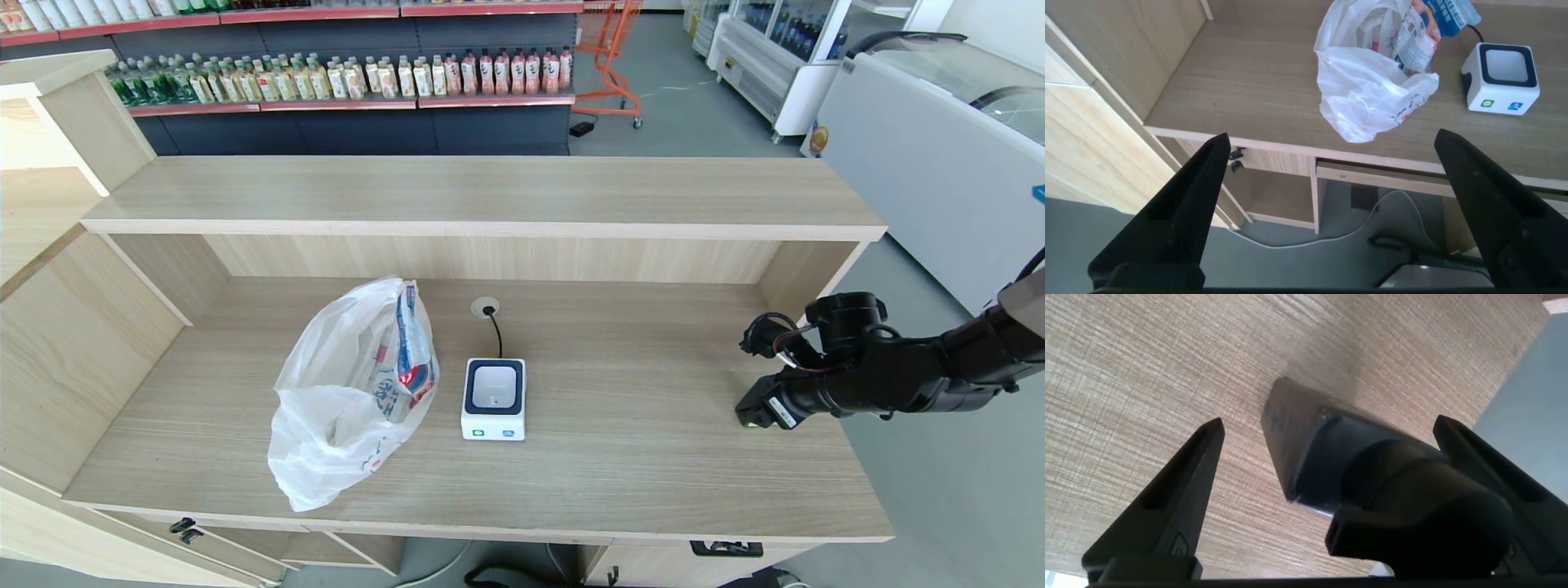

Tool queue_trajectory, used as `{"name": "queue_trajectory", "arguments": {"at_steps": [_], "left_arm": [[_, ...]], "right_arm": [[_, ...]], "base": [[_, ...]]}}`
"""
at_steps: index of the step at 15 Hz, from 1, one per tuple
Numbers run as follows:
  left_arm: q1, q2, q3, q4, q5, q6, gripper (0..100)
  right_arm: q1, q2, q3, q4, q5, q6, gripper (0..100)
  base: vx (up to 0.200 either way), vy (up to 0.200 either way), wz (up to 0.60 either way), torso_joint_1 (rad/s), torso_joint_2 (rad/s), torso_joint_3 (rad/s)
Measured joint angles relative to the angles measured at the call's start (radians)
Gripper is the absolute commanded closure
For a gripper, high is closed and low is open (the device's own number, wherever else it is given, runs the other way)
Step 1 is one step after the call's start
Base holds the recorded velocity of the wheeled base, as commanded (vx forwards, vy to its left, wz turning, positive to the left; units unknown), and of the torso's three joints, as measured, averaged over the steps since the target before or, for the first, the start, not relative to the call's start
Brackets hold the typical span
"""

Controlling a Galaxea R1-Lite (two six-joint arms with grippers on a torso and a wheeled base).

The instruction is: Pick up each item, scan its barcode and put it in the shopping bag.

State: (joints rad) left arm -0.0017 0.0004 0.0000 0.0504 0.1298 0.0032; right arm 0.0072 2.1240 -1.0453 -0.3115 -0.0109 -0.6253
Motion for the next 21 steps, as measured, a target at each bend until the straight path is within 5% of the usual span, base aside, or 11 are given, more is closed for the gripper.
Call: {"name": "queue_trajectory", "arguments": {"at_steps": [1, 11, 18, 20, 21], "left_arm": [[0.0, 0.0, 0.0, 0.0, 0.0, 0.0, 0], [0.0, 0.0, 0.0, 0.0, 0.0, 0.0, 0], [0.0, 0.0, 0.0, 0.0, 0.0, 0.0, 0], [0.0, 0.0, 0.0, 0.0, 0.0, 0.0, 0], [0.0, 0.0, 0.0, 0.0, 0.0, 0.0, 0]], "right_arm": [[0.0, 0.004, -0.002, 0.0, 0.0, -0.001, 100], [0.029, -0.017, 0.045, -0.136, 0.014, 0.001, 100], [0.035, -0.334, 0.416, -0.462, 0.054, -0.113, 100], [0.036, -0.393, 0.537, -0.768, 0.318, -0.41, 100], [0.04, -0.411, 0.574, -0.8, 0.469, -0.569, 100]], "base": [[0.0, 0.0, 0.0, 0.0, 0.0, 0.0], [0.0, 0.0, 0.0, 0.0, 0.0, 0.0], [0.0, 0.0, 0.0, 0.0, 0.0, 0.0], [0.0, 0.0, 0.0, 0.0, 0.0, 0.0], [0.0, 0.0, 0.0, 0.0, 0.0, 0.0]]}}
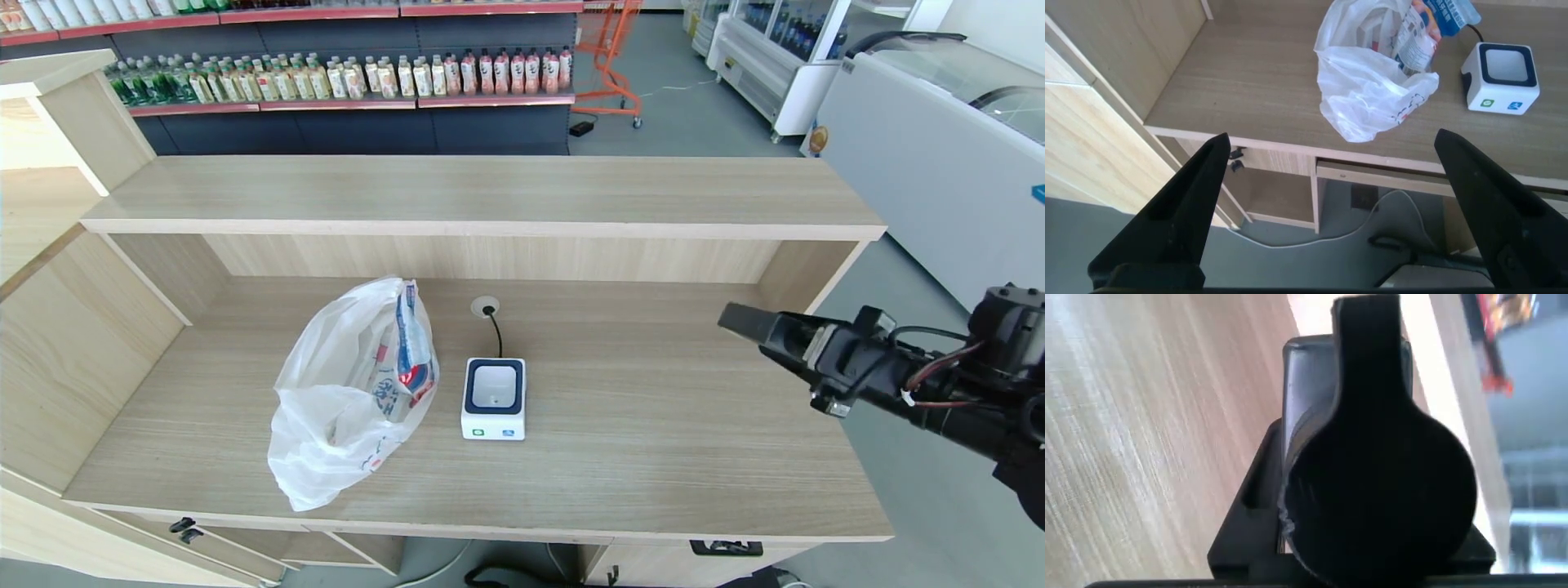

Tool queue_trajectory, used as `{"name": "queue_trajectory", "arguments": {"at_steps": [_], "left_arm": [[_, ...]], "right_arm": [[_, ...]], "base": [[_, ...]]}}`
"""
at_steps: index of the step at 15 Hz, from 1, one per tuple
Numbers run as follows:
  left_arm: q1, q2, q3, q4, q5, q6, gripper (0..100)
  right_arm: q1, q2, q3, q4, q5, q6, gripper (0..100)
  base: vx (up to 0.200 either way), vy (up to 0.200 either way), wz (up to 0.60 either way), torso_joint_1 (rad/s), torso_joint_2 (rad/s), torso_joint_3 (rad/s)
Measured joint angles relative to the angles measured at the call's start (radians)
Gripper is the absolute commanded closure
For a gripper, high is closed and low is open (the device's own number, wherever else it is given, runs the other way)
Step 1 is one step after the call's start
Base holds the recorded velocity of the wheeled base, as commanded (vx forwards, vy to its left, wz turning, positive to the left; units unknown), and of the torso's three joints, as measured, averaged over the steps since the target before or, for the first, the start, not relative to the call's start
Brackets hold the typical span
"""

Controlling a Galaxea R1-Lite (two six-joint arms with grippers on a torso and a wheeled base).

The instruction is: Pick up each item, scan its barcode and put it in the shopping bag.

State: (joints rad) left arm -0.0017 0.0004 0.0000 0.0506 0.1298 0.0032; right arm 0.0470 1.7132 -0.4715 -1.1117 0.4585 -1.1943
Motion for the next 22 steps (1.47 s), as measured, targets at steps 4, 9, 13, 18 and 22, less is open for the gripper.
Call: {"name": "queue_trajectory", "arguments": {"at_steps": [4, 9, 13, 18, 22], "left_arm": [[0.0, 0.0, 0.0, 0.0, 0.0, 0.0, 0], [0.0, 0.0, 0.0, 0.0, 0.0, 0.0, 0], [0.0, 0.0, 0.0, 0.0, 0.0, 0.0, 0], [0.0, 0.0, 0.0, 0.0, 0.0, 0.0, 0], [0.0, 0.0, 0.0, 0.0, 0.0, 0.0, 0]], "right_arm": [[0.117, -0.03, 0.049, 0.059, 0.503, -0.712, 100], [0.329, -0.016, 0.006, 0.226, 0.587, -1.157, 100], [0.36, 0.002, -0.013, 0.224, 0.626, -1.298, 100], [0.408, 0.013, -0.022, 0.135, 0.629, -1.323, 100], [0.427, 0.018, -0.022, 0.13, 0.629, -1.326, 100]], "base": [[0.0, 0.0, 0.0, 0.0, 0.0, 0.0], [0.0, 0.0, 0.0, 0.0, 0.0, 0.0], [0.0, 0.0, 0.0, 0.0, 0.0, 0.0], [0.0, 0.0, 0.0, 0.0, 0.0, 0.0], [0.0, 0.0, 0.0, 0.0, 0.0, 0.0]]}}
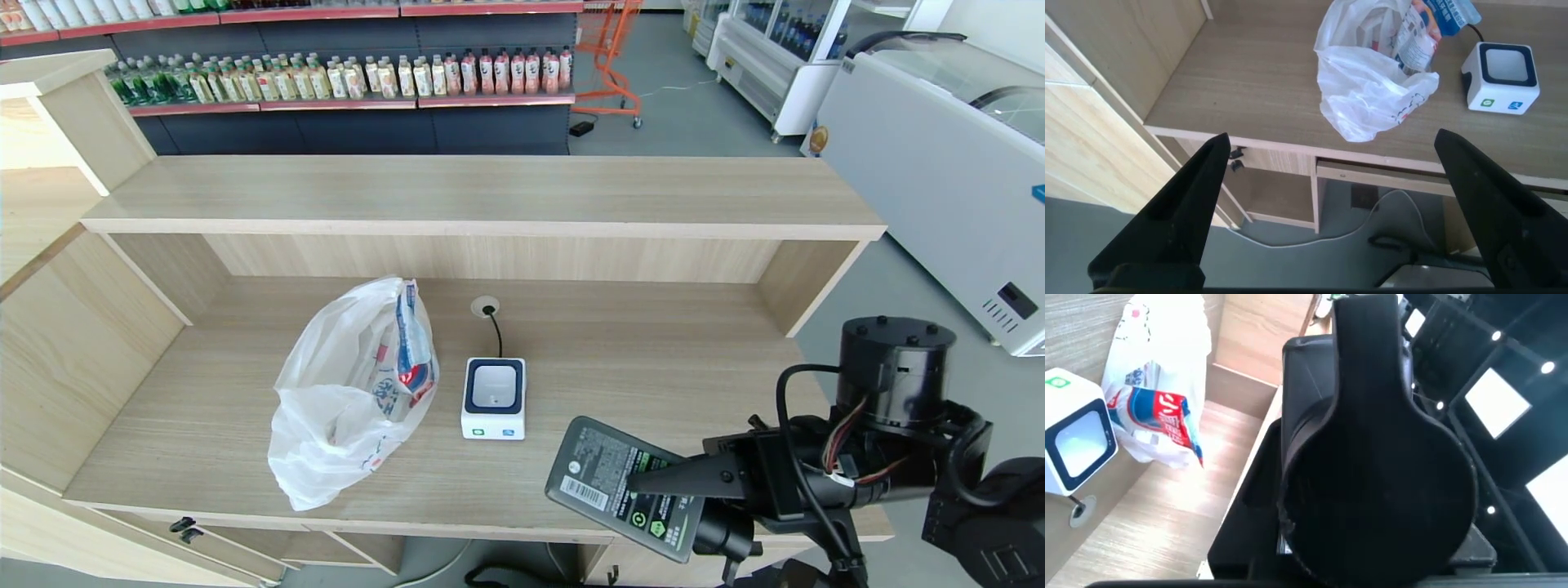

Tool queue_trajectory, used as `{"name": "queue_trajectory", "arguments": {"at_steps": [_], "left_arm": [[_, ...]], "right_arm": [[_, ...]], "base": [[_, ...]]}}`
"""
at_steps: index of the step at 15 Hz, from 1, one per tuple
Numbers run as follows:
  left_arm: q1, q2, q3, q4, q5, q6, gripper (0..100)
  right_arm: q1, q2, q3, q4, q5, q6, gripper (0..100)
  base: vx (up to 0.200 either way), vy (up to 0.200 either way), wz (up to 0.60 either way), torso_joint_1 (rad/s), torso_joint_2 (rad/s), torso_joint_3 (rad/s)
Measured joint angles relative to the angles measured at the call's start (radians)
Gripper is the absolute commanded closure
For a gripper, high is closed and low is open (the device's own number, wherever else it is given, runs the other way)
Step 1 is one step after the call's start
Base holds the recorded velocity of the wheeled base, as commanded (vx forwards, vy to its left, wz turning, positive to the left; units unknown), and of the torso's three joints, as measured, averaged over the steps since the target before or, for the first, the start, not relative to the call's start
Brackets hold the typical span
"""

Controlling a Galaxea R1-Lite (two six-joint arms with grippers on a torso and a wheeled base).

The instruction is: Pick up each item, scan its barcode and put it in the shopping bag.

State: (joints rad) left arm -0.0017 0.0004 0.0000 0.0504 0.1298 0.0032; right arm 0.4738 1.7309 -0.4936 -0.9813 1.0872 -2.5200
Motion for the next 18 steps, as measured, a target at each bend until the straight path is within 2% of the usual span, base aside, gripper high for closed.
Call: {"name": "queue_trajectory", "arguments": {"at_steps": [18], "left_arm": [[0.0, 0.0, 0.0, 0.0, 0.0, 0.0, 0]], "right_arm": [[0.022, -0.038, -0.008, -0.004, 0.036, -0.014, 100]], "base": [[0.0, 0.0, 0.0, 0.0, 0.0, 0.0]]}}
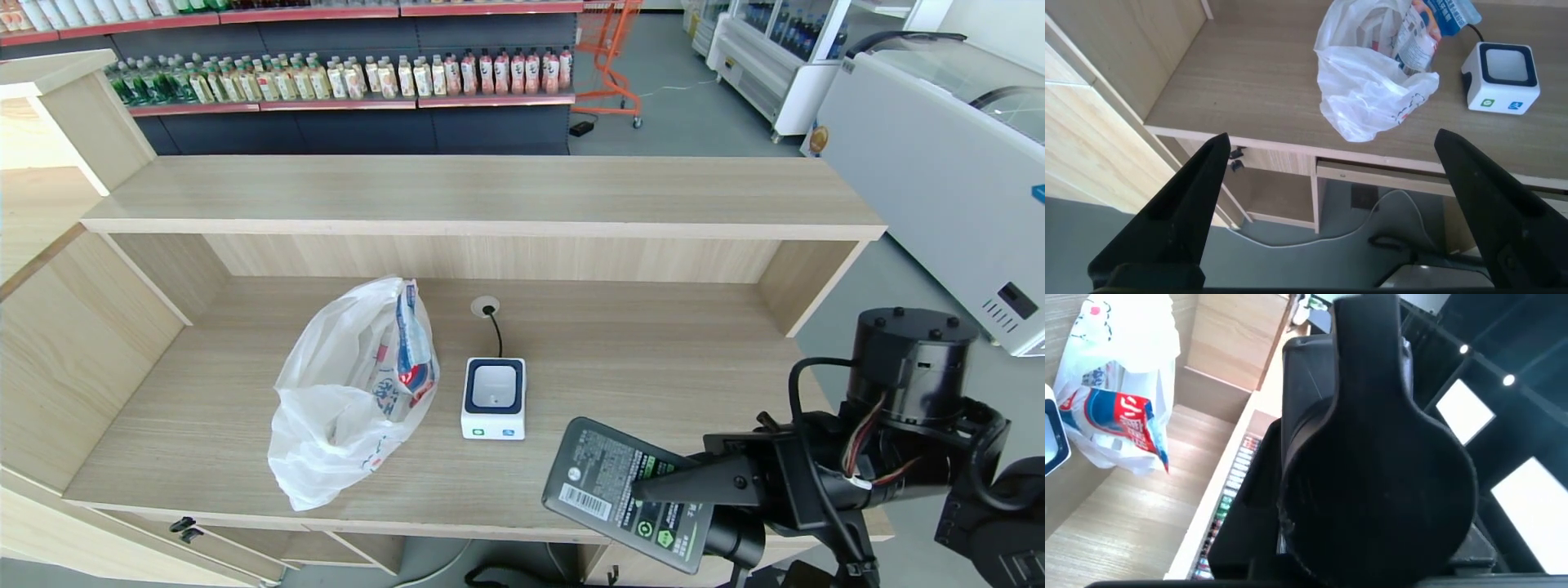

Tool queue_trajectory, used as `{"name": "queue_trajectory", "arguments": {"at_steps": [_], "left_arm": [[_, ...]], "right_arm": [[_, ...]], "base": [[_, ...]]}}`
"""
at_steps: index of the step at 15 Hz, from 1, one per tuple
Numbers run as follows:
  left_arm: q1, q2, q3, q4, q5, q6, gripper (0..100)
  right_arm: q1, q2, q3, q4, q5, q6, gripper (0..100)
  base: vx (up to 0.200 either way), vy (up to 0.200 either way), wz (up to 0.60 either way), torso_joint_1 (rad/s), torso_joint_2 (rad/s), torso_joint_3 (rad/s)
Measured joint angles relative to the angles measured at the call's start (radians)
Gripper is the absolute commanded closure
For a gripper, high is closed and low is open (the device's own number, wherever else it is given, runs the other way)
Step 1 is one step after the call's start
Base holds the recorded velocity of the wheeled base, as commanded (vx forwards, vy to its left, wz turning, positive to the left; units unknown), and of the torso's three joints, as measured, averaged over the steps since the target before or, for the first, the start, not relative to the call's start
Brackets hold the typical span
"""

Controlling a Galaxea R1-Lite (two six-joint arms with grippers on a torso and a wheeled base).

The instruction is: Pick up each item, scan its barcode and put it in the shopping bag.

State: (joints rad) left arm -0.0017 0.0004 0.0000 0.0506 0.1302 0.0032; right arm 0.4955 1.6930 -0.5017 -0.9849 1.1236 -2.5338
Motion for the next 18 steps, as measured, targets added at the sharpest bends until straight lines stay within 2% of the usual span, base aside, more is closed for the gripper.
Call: {"name": "queue_trajectory", "arguments": {"at_steps": [3, 4, 6, 8, 10, 12, 13, 15, 17, 18], "left_arm": [[0.0, 0.0, 0.0, 0.0, 0.0, 0.0, 0], [0.0, 0.0, 0.0, 0.0, 0.0, 0.0, 0], [0.0, 0.0, 0.0, 0.0, 0.0, 0.0, 0], [0.0, 0.0, 0.0, 0.0, 0.0, 0.0, 0], [0.0, 0.0, 0.0, 0.0, 0.0, 0.0, 0], [0.001, 0.0, 0.0, 0.0, 0.0, 0.0, 0], [0.001, 0.0, 0.0, 0.0, 0.0, 0.0, 0], [0.0, 0.0, 0.0, 0.0, 0.0, 0.0, 0], [0.0, 0.0, 0.0, 0.0, 0.0, 0.0, 0], [0.0, 0.0, 0.0, 0.0, 0.0, 0.0, 0]], "right_arm": [[-0.005, -0.043, 0.004, 0.027, -0.023, 0.013, 100], [-0.012, -0.086, 0.004, 0.103, -0.054, 0.092, 100], [-0.037, -0.167, 0.004, 0.268, -0.133, 0.401, 100], [-0.08, -0.243, 0.003, 0.331, -0.152, 0.733, 100], [-0.214, -0.297, 0.023, 0.391, -0.117, 0.829, 100], [-0.366, -0.339, 0.021, 0.561, -0.098, 1.018, 100], [-0.412, -0.355, -0.009, 0.595, -0.099, 1.161, 100], [-0.44, -0.365, -0.067, 0.612, -0.176, 1.572, 100], [-0.402, -0.348, -0.13, 0.615, -0.3, 2.107, 100], [-0.371, -0.331, -0.156, 0.611, -0.355, 2.329, 100]], "base": [[0.0, 0.0, 0.0, 0.0, 0.0, 0.0], [0.0, 0.0, 0.0, 0.0, 0.0, 0.0], [0.0, 0.0, 0.0, 0.0, 0.0, 0.0], [0.0, 0.0, 0.0, 0.0, 0.0, 0.0], [0.0, 0.0, 0.0, 0.0, 0.0, 0.0], [0.0, 0.0, 0.0, 0.0, 0.0, 0.0], [0.0, 0.0, 0.0, 0.0, 0.0, 0.0], [0.0, 0.0, 0.0, 0.0, 0.0, 0.0], [0.0, 0.0, 0.0, 0.0, 0.0, 0.0], [0.0, 0.0, 0.0, 0.0, 0.0, 0.0]]}}
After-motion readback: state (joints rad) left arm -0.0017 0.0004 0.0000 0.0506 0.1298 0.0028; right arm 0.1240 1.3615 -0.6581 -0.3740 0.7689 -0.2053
